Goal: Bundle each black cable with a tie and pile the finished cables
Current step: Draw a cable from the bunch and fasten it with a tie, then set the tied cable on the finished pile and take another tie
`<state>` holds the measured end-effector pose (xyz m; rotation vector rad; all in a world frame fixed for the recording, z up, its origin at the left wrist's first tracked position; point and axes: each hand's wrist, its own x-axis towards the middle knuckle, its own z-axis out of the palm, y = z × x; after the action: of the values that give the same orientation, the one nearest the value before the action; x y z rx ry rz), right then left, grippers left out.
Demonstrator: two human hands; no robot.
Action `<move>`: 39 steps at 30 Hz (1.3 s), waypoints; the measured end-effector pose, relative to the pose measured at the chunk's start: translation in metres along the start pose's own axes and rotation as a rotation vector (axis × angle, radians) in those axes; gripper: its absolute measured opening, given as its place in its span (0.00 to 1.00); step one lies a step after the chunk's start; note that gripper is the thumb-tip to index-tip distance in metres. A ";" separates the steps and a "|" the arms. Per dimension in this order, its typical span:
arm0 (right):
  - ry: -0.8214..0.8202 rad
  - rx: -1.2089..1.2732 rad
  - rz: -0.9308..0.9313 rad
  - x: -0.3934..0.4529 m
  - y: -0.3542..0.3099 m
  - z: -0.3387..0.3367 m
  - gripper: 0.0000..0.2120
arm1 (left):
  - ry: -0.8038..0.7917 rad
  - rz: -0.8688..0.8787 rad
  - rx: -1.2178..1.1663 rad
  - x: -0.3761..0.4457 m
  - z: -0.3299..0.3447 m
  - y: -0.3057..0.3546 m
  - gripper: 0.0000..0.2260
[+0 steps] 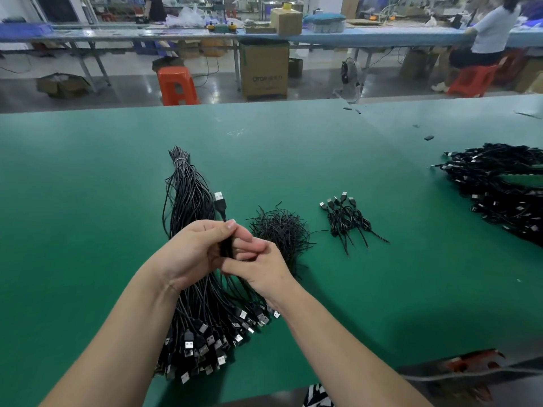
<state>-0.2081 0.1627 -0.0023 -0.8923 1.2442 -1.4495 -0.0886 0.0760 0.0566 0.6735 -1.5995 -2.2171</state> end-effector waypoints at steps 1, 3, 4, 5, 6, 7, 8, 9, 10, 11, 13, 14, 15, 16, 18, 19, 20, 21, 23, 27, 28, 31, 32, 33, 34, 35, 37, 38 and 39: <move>0.000 -0.008 0.010 -0.001 0.001 0.000 0.12 | -0.002 -0.022 0.034 0.000 -0.001 0.001 0.15; 0.035 -0.034 0.037 -0.004 0.002 -0.002 0.07 | -0.015 -0.062 0.122 0.000 0.000 0.004 0.16; 0.070 -0.103 0.039 -0.004 0.004 -0.004 0.08 | 0.007 -0.081 0.176 0.001 0.001 0.004 0.16; 0.109 -0.233 0.014 -0.003 0.005 -0.006 0.07 | 0.054 -0.093 0.250 0.001 0.002 0.003 0.16; 0.138 -0.385 -0.030 -0.003 0.006 -0.010 0.07 | 0.124 -0.092 0.367 0.002 0.004 0.002 0.17; 0.159 -0.541 -0.087 -0.004 0.006 -0.013 0.07 | 0.213 -0.083 0.545 0.003 0.006 0.000 0.18; 0.166 -0.683 -0.148 -0.004 0.006 -0.016 0.07 | 0.312 -0.074 0.776 0.004 0.008 -0.001 0.19; 0.154 -0.808 -0.204 -0.004 0.005 -0.018 0.07 | 0.403 -0.059 1.016 0.004 0.010 -0.002 0.20; 0.132 -0.912 -0.240 -0.004 0.004 -0.018 0.06 | 0.468 -0.037 1.213 0.004 0.012 -0.004 0.21; 0.108 -0.994 -0.251 -0.003 0.003 -0.019 0.07 | 0.504 -0.007 1.338 0.005 0.015 -0.005 0.22; 0.073 -1.076 -0.226 -0.002 0.002 -0.018 0.09 | 0.511 0.059 1.381 0.007 0.018 -0.008 0.23; 0.068 -1.081 -0.208 -0.002 0.002 -0.017 0.08 | 0.488 0.097 1.338 0.008 0.017 -0.008 0.21; 0.063 -1.079 -0.192 -0.003 0.001 -0.017 0.09 | 0.461 0.146 1.274 0.008 0.017 -0.007 0.18; 0.062 -1.073 -0.182 -0.004 0.001 -0.018 0.10 | 0.435 0.194 1.223 0.009 0.016 -0.006 0.15; 0.067 -1.058 -0.162 -0.005 -0.001 -0.019 0.12 | 0.390 0.245 1.186 0.010 0.012 -0.003 0.12; 0.064 -1.058 -0.152 -0.005 -0.001 -0.020 0.12 | 0.374 0.246 1.190 0.011 0.009 -0.003 0.13; 0.052 -1.061 -0.141 -0.005 -0.002 -0.020 0.12 | 0.363 0.240 1.201 0.013 0.006 -0.003 0.14; 0.033 -1.054 -0.125 -0.005 -0.003 -0.020 0.11 | 0.355 0.234 1.216 0.016 0.004 -0.003 0.14; -0.024 -0.952 -0.062 -0.003 -0.007 -0.022 0.08 | 0.344 0.229 1.251 0.022 0.002 -0.002 0.13; -0.106 -0.582 0.061 0.000 -0.014 -0.026 0.05 | 0.316 0.201 1.319 0.029 0.005 0.000 0.10; -0.084 -0.503 0.073 0.001 -0.015 -0.026 0.08 | 0.323 0.202 1.316 0.030 0.006 0.001 0.10; -0.016 -0.346 0.089 0.003 -0.013 -0.029 0.14 | 0.338 0.206 1.236 0.035 0.009 0.004 0.13; -0.008 -0.400 0.072 0.004 -0.013 -0.031 0.15 | 0.338 0.198 1.219 0.038 0.010 0.004 0.13; -0.014 -0.451 0.056 0.005 -0.012 -0.033 0.15 | 0.339 0.189 1.207 0.040 0.011 0.004 0.13; -0.021 -0.487 0.046 0.006 -0.012 -0.034 0.14 | 0.344 0.181 1.192 0.042 0.012 0.004 0.12; -0.019 -0.496 0.040 0.006 -0.012 -0.036 0.13 | 0.353 0.174 1.171 0.045 0.013 0.003 0.13; 0.029 -0.585 0.010 0.008 -0.013 -0.039 0.13 | 0.357 0.163 1.093 0.050 0.015 0.000 0.13; 0.062 -0.664 -0.014 0.009 -0.013 -0.041 0.13 | 0.333 0.153 1.003 0.052 0.015 -0.003 0.12; 0.096 -0.716 -0.035 0.010 -0.012 -0.044 0.14 | 0.290 0.136 0.861 0.054 0.015 -0.006 0.11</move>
<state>-0.2549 0.1635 -0.0005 -1.3227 1.8752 -1.0766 -0.1415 0.0616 0.0449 0.9929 -2.3154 -1.1885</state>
